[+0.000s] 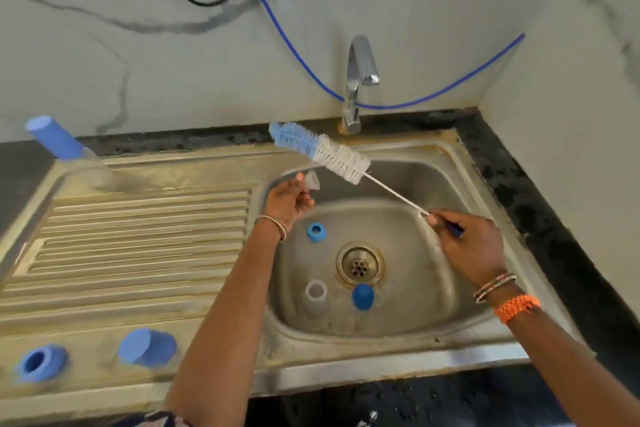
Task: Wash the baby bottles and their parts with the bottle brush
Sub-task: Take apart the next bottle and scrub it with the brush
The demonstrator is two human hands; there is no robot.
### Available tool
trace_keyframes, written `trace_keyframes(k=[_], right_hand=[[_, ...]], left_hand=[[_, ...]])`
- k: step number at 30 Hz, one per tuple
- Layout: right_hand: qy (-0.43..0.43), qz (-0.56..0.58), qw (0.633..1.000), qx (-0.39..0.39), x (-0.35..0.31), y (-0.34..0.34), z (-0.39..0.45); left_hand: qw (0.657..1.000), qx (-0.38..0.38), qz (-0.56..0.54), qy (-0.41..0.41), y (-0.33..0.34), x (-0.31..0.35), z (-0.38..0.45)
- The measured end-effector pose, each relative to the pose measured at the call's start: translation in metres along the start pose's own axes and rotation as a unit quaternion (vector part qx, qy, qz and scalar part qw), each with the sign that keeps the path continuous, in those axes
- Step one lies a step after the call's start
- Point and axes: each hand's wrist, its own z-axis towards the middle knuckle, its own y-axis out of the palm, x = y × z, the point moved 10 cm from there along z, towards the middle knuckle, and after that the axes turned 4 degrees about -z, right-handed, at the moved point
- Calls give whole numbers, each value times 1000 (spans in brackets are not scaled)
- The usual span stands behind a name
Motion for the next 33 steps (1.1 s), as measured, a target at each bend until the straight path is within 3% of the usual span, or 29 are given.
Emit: trace_keyframes(k=[5,9,14,26,33], right_hand=[[-41,19,998,33,-21,-38,-11],[-34,11,998,54,-23,-65,-20],[-58,17,995,74,-33,-78,-30],[-222,-103,951,188,-79,-101,-59],[-226,-157,942,191,-87,-99,-58]], left_hand=[[977,-5,-205,66,4,71,-30],[963,-25,-248,99,12,115,-54],[976,5,-188,111,16,140,-73],[971,197,-83,111,-29,135,-75],[968,205,3,147,-30,145,-71]])
